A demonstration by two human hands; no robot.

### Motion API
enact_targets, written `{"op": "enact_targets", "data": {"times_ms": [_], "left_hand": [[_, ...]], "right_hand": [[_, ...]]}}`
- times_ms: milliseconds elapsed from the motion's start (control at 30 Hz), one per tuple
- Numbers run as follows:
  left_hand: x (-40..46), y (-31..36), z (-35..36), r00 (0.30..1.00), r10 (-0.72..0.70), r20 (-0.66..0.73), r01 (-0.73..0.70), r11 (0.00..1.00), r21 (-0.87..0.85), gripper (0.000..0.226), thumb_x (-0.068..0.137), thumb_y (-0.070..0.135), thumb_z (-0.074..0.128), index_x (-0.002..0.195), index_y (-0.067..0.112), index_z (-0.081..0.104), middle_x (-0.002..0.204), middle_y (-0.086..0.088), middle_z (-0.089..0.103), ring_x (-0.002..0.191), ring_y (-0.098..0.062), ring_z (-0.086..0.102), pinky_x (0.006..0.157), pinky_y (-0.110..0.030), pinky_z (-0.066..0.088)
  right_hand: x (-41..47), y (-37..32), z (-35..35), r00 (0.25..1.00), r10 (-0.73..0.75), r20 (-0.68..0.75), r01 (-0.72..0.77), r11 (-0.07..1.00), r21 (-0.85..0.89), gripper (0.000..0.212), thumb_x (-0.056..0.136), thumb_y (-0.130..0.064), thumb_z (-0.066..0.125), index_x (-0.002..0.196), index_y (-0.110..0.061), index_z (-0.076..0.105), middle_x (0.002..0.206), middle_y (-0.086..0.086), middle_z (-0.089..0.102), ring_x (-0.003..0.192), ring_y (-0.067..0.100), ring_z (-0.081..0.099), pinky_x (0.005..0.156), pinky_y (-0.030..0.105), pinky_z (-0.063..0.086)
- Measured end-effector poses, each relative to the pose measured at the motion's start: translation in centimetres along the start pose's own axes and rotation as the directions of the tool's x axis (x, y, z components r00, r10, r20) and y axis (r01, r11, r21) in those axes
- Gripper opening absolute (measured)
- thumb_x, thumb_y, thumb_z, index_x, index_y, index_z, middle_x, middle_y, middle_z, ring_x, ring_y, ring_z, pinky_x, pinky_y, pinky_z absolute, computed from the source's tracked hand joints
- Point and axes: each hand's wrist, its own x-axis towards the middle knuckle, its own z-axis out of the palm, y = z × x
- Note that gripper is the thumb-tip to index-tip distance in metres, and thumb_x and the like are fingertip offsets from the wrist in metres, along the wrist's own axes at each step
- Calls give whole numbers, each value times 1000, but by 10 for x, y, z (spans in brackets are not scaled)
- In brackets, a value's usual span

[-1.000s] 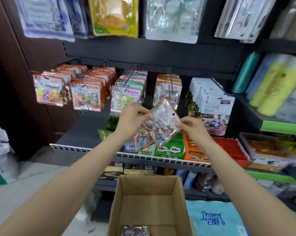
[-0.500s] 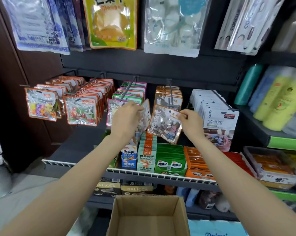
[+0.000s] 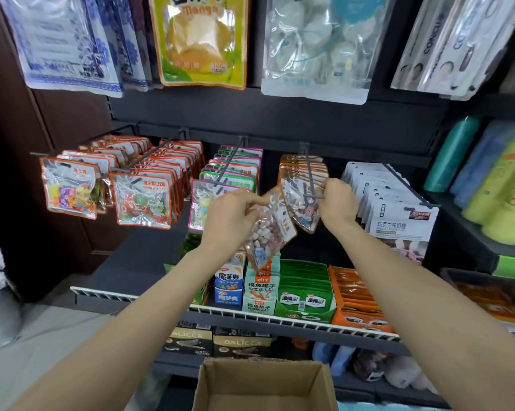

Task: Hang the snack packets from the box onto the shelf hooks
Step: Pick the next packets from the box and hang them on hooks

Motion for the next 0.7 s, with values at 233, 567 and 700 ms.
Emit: {"op": "enact_targets", "data": {"times_ms": [233,567,700], "left_hand": [[-6,-7,16,969,-218,115,246,854,-459,18,83,7,69,92,22,71,90,16,63,95,-8,56,88,-22,41],[-16,8,53,962,-224,159,274,822,-500,35,89,10,62,121,22,59,110,8,58,105,-23,54,95,-42,48],[-10,5,63,968,-145,206,206,924,-321,52,87,20,66,135,30,48,125,-5,54,86,-31,55,78,-34,46]], "right_hand": [[-41,7,2,992,127,-10,-95,786,611,27,96,-29,49,121,-20,46,108,4,57,98,18,58,82,30,46],[-99,22,-8,988,-111,108,-27,566,824,41,90,-6,57,125,-26,55,112,-7,61,96,3,60,83,28,52],[-90,22,-5,995,-79,65,11,710,704,43,93,-15,54,128,-39,53,105,6,56,86,26,60,88,39,49]]}}
